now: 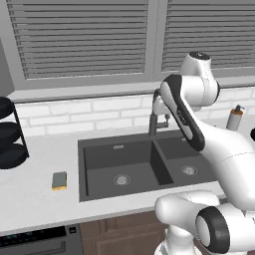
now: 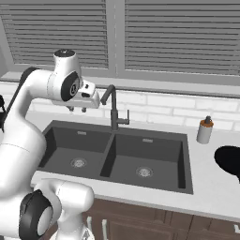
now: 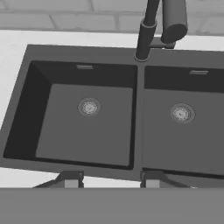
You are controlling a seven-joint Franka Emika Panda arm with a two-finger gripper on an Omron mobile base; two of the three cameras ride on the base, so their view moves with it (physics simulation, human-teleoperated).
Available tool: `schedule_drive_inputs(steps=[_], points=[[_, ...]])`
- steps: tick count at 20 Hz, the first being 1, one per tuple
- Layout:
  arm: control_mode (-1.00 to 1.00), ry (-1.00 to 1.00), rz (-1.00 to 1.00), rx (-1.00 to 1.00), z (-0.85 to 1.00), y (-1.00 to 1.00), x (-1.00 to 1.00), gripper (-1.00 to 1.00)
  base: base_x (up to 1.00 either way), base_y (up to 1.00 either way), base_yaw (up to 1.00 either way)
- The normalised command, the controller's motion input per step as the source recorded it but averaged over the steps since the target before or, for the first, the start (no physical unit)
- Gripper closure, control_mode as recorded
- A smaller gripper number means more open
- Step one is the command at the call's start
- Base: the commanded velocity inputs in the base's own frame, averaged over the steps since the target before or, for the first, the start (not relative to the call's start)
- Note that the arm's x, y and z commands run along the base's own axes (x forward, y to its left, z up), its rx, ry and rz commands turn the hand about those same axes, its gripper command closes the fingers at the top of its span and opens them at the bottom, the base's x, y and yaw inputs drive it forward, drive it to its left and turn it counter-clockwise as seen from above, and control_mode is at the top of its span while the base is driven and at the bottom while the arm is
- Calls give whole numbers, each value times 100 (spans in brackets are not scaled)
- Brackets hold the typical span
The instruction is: Pick the pan and sponge and place them into the sink. Then turn on the water.
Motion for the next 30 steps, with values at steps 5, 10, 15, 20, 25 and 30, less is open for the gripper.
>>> schedule_drive_inputs(steps=[5,10,15,20,25,30], points=[[-100,5,0,0,0,46,0,-100,0,0,0],[-100,30,0,0,1,94,0,-100,0,0,0],[-100,23,0,-1,-2,100,0,-100,0,0,0],[-100,15,0,-2,-26,80,0,-100,0,0,0],[-100,10,2,-4,-36,38,0,-100,0,0,0],[-100,0,0,0,-49,44,0,-100,0,0,0]])
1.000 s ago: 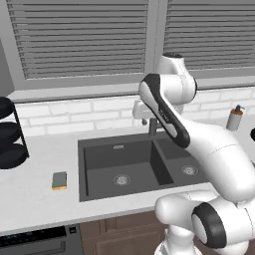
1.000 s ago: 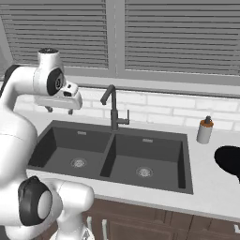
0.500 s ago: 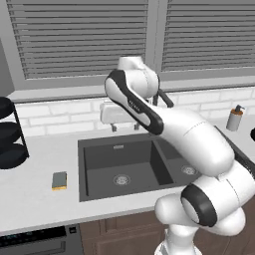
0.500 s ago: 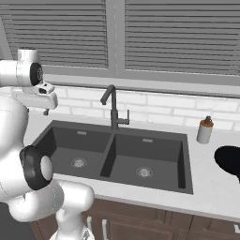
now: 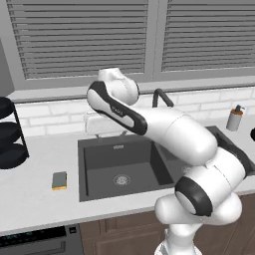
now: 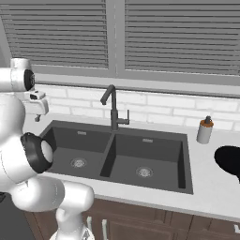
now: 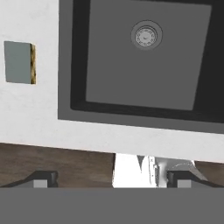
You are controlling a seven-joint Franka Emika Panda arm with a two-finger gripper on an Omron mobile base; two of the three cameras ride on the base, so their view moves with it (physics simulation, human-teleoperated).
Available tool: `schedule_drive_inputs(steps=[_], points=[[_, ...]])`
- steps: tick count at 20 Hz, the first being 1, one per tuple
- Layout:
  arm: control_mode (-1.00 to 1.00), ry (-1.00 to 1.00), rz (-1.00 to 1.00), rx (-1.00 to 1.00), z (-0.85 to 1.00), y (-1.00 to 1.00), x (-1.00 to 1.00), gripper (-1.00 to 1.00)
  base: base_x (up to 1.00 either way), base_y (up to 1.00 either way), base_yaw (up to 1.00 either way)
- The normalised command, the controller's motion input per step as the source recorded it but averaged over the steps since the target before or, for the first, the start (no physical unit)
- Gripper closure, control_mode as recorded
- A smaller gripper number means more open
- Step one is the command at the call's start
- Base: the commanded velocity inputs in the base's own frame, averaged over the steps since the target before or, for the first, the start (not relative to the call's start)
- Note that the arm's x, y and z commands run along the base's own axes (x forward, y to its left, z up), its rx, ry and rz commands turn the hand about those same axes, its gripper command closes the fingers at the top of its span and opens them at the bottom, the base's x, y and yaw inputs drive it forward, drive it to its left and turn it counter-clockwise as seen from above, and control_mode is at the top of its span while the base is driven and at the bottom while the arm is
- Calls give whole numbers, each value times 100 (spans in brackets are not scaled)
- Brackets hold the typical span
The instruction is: Pick the pan and sponge and place them into the sink. Then turn on the water.
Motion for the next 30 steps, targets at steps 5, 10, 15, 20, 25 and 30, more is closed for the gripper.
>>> schedule_drive_inputs(steps=[5,10,15,20,25,30], points=[[-100,0,0,0,-52,57,0,-100,0,0,0],[-100,3,2,0,-43,63,3,-100,0,0,0],[-100,0,0,0,-45,59,13,-100,0,0,0],[-100,0,0,0,-46,60,21,-100,0,0,0],[-100,1,0,-1,-42,48,24,-100,0,0,0],[-100,0,0,-2,-33,40,19,-100,0,0,0]])
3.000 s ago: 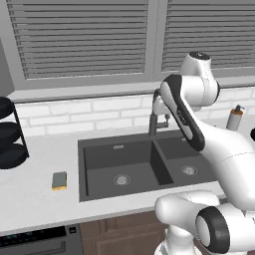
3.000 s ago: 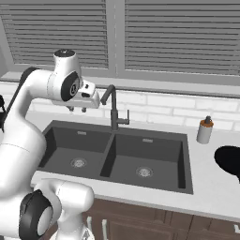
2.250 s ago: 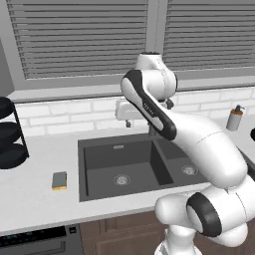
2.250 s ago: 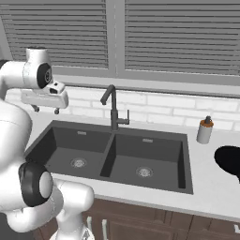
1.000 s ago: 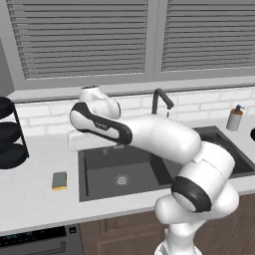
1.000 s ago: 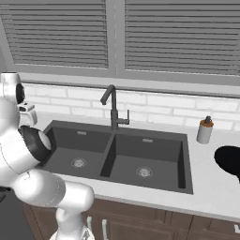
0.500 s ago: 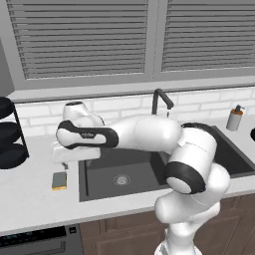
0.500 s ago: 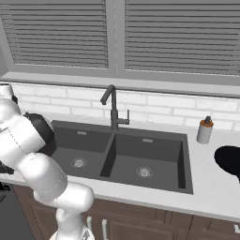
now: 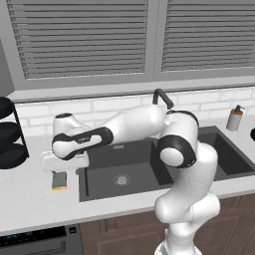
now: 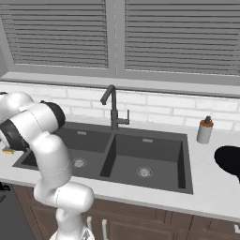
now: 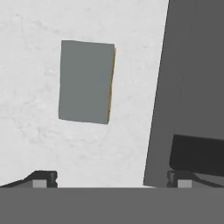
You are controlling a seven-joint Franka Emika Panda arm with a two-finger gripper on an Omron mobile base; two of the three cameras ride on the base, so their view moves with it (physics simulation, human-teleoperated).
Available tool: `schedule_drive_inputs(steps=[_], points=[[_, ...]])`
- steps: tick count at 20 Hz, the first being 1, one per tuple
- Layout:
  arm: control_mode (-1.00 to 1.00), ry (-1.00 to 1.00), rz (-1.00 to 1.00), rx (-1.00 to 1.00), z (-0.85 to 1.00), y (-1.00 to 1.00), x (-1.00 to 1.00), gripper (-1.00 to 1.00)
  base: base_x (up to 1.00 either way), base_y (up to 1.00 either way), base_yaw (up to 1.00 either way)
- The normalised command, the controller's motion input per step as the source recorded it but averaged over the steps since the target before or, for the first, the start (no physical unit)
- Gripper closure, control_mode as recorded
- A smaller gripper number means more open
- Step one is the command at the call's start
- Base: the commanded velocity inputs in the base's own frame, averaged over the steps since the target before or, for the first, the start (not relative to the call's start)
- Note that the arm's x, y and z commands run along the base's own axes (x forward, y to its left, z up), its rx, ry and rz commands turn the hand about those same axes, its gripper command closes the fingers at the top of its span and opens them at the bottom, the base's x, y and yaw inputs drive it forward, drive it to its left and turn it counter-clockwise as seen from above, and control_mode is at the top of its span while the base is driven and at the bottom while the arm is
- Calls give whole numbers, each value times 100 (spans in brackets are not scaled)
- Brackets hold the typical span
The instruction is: Pick the pan and sponge and place them into the sink. Then turn on the water.
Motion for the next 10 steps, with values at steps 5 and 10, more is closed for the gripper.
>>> schedule_drive_inputs(steps=[5,10], points=[[-100,0,0,-4,-31,30,19,-100,0,0,0],[-100,0,0,-3,-27,11,21,-100,0,0,0]])
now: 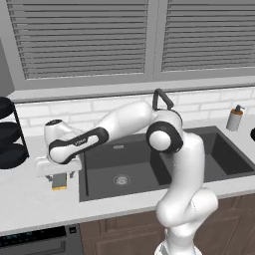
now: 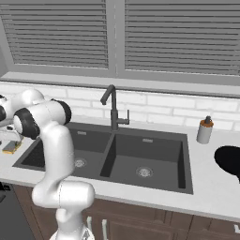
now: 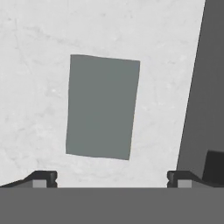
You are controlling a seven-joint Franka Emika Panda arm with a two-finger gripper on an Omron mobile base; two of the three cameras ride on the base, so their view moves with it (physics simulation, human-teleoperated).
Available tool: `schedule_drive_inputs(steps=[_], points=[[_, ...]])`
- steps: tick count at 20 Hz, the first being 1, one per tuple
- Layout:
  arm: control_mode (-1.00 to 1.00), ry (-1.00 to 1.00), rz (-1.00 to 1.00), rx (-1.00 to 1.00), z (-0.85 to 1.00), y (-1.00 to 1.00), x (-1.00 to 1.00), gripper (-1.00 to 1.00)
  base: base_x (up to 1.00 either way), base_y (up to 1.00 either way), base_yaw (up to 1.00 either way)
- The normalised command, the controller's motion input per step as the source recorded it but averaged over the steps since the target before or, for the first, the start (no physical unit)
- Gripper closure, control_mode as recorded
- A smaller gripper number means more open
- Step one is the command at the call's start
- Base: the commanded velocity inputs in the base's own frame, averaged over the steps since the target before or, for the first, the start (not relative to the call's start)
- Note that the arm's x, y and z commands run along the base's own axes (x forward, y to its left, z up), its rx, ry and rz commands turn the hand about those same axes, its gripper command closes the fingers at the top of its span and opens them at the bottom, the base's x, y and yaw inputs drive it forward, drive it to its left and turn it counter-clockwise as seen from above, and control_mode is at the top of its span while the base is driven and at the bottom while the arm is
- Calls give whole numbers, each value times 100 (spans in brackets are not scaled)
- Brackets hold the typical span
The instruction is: Pick the pan and sponge and place them into the sink. Then turn on the water.
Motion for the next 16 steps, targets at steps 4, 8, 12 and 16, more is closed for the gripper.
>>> schedule_drive_inputs(steps=[4,8,12,16], points=[[-100,-1,0,-4,-29,1,26,-100,0,0,0],[-100,0,0,-4,-33,0,30,-100,0,0,0],[-100,0,0,0,-28,6,13,-100,0,0,0],[-100,0,0,0,-26,0,2,-100,0,0,0]])
